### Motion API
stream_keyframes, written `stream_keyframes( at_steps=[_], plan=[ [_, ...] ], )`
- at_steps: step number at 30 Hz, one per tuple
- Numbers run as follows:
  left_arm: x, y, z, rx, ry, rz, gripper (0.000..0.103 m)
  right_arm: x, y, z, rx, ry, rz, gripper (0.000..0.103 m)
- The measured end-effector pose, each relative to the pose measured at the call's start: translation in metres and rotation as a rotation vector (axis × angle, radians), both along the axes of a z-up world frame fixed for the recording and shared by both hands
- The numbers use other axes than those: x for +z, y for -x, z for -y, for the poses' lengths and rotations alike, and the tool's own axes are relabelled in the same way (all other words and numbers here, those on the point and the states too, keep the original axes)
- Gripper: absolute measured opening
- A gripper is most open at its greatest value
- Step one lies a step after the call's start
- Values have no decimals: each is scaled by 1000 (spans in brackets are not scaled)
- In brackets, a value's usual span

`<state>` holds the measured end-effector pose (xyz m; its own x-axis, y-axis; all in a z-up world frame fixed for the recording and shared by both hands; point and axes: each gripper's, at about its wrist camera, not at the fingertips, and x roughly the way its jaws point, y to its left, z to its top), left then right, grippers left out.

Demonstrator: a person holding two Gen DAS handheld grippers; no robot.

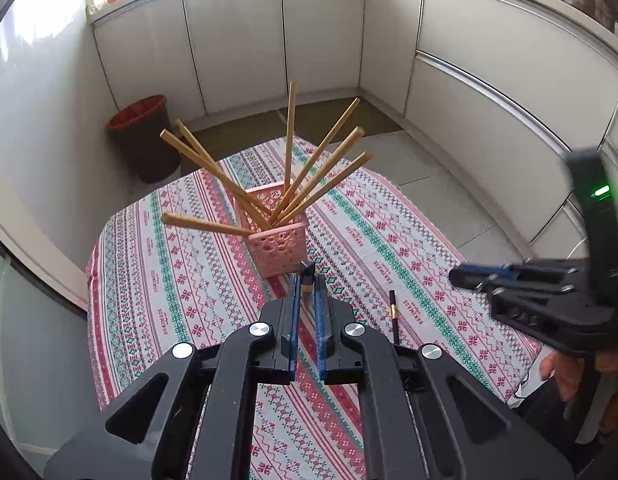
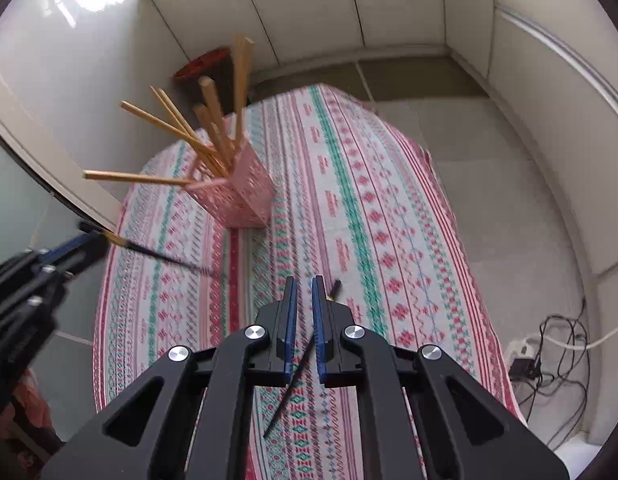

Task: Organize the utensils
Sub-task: 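Lift both black pens upright and carry them over the pink basket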

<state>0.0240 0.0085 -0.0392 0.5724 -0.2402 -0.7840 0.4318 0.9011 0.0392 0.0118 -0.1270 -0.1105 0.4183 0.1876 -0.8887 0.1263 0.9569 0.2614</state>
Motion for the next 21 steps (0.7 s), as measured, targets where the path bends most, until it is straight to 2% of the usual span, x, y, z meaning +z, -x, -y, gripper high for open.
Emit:
stream_keyframes(
  at_steps=[2, 3, 4, 7, 9, 11, 12, 13, 14, 15, 18, 20, 21],
  plan=[
    [3, 2, 4, -10, 2, 7, 6, -34, -14, 2, -21, -16, -102, 27],
    [4, 3, 7, -15, 1, 11, 6, -47, -20, 1, -37, -23, -141, 44],
    [5, 4, 9, -19, 1, 13, 6, -62, -30, 0, -59, -15, -187, 45],
    [7, 6, 11, -28, -2, 20, 6, -89, -49, -5, -104, 50, -240, 45],
    [8, 6, 10, -29, 1, 30, 6, -102, -56, -9, -116, 53, -275, 45],
    [10, 8, 8, -30, 0, 42, 6, -114, -61, -15, -114, 34, -307, 44],
    [11, 9, 7, -31, 2, 44, 6, -111, -62, -21, -109, 62, -278, 42],
    [12, 9, 6, -29, 4, 45, 6, -111, -64, -27, -81, 65, -275, 31],
    [12, 8, 4, -26, 7, 45, 6, -110, -64, -32, -83, 86, -263, 30],
    [13, 8, 2, -23, 12, 43, 6, -111, -64, -35, -76, 75, -253, 9],
    [14, 7, -3, -27, 20, 23, 6, -111, -62, -38, -69, 52, -249, 7],
    [4, 4, 0, -73, -3, -52, 8, -106, -58, -34, -64, 13, -248, 7],
    [-6, 2, 1, -84, -19, -96, 15, -101, -53, -31, -63, 2, -238, 7]
  ],
)
